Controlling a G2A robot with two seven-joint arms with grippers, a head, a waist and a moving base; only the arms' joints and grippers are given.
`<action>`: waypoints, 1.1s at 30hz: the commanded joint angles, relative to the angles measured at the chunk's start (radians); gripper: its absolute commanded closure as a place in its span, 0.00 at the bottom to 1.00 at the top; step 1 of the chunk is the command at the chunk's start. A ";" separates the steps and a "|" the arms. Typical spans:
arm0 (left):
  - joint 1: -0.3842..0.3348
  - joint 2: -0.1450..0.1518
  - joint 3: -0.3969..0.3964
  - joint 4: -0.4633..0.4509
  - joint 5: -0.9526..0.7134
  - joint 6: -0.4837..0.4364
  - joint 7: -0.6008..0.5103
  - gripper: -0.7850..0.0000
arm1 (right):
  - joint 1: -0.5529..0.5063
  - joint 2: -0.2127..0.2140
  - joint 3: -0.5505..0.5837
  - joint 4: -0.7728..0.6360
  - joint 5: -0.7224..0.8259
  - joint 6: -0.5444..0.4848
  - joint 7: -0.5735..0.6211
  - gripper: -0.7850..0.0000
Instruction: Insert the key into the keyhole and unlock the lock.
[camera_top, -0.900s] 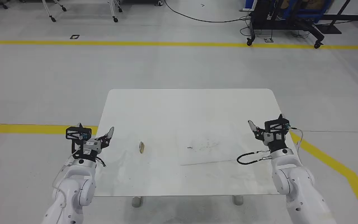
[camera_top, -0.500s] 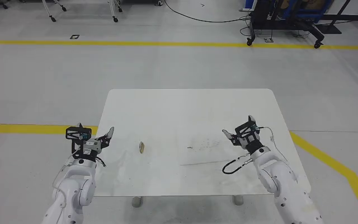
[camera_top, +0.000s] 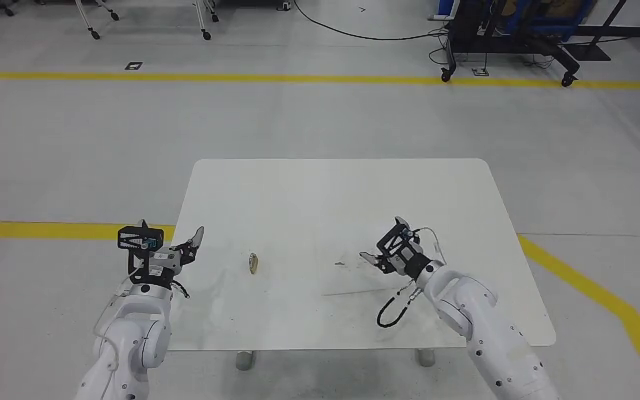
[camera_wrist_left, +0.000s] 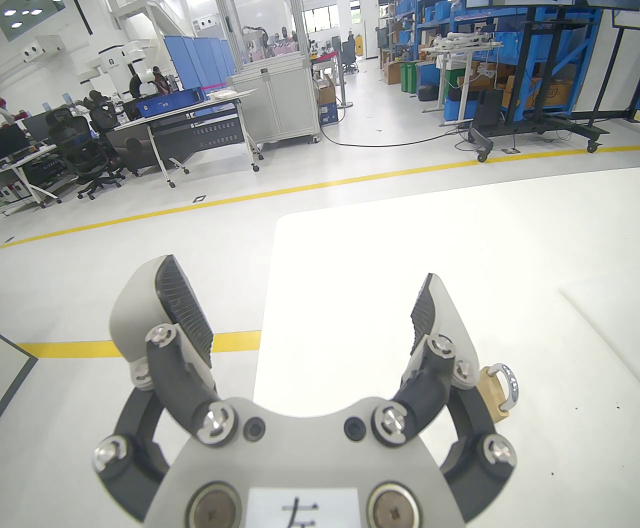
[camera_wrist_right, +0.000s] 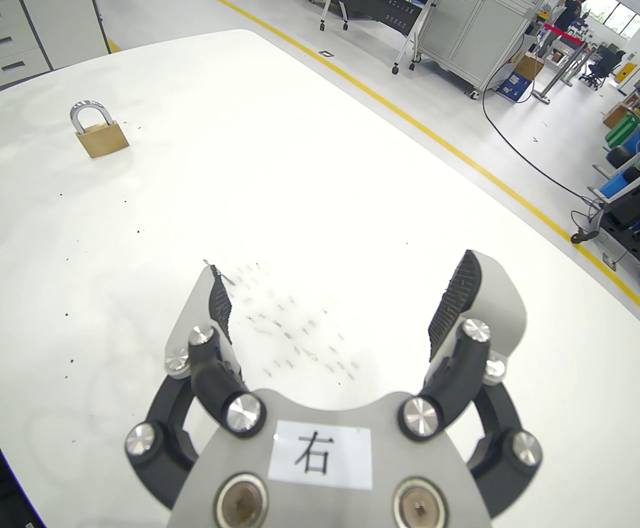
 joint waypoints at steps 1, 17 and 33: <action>0.000 0.000 0.000 0.000 0.000 0.000 0.000 0.00 | 0.027 0.001 -0.018 0.028 -0.013 -0.059 0.028 0.00; 0.000 0.000 0.000 0.000 0.000 0.000 0.000 0.00 | 0.515 -0.006 -0.376 0.394 0.132 -0.651 0.250 0.56; 0.000 0.000 0.000 0.000 0.000 0.000 0.000 0.00 | 0.640 -0.055 -0.522 0.506 0.094 -0.617 0.269 1.00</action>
